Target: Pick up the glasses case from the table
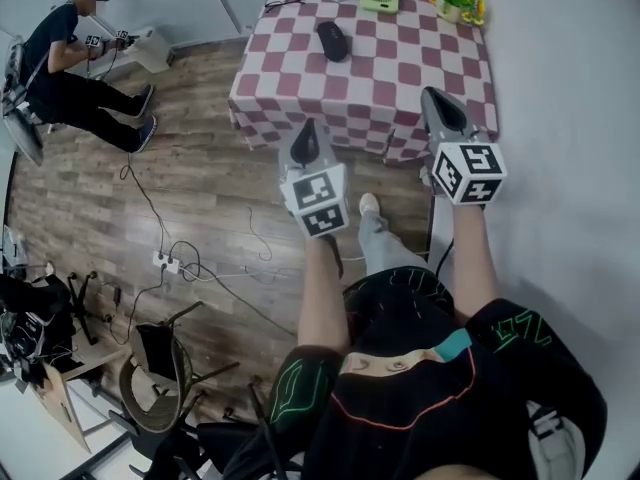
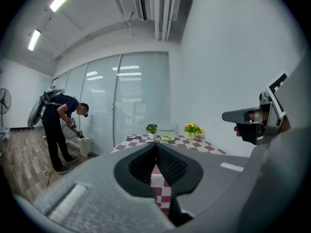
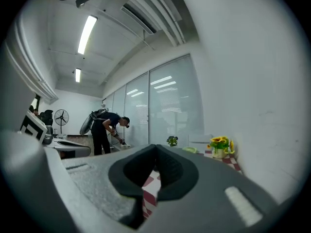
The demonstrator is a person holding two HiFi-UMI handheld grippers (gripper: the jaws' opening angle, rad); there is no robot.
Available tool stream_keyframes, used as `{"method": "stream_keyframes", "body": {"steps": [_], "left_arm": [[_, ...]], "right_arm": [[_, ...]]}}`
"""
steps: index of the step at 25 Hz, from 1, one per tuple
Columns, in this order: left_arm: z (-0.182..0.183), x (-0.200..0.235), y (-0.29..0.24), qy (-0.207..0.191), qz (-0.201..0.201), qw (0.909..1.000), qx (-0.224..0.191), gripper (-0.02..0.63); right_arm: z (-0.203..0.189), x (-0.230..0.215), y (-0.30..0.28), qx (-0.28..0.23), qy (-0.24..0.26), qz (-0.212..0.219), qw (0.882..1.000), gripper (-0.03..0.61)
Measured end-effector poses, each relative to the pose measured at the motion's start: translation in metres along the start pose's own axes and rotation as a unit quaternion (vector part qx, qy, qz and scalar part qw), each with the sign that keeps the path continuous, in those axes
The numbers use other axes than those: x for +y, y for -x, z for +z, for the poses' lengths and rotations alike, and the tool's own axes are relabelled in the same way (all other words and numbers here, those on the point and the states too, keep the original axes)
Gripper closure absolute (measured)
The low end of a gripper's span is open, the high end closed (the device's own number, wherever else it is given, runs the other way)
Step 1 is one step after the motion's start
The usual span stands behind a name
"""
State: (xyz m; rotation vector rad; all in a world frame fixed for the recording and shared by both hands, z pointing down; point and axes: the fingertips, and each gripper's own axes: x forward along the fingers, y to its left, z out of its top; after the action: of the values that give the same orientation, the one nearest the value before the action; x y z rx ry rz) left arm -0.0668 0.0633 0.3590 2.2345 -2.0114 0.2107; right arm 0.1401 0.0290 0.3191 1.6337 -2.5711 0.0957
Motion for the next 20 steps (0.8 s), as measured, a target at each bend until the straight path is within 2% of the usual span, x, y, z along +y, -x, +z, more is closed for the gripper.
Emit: {"method": "stream_keyframes", "body": {"steps": [6, 9, 15, 20], "left_arm": [[-0.032, 0.013, -0.076, -0.007, 0.007, 0.9978, 0.065, 0.604], [-0.032, 0.010, -0.120, -0.012, 0.006, 0.9966, 0.081, 0.604], [-0.003, -0.008, -0.199, -0.029, -0.011, 0.9967, 0.076, 0.604], [0.020, 0.000, -0.234, -0.042, 0.004, 0.9973, 0.060, 0.604]], "right_arm": [[-0.032, -0.030, -0.076, 0.035, -0.029, 0.009, 0.999, 0.575], [-0.042, -0.058, -0.111, 0.048, -0.042, 0.004, 0.998, 0.575], [-0.033, -0.121, -0.171, 0.036, -0.072, -0.018, 0.997, 0.575], [-0.017, -0.138, -0.214, 0.020, -0.078, -0.004, 0.997, 0.575]]}}
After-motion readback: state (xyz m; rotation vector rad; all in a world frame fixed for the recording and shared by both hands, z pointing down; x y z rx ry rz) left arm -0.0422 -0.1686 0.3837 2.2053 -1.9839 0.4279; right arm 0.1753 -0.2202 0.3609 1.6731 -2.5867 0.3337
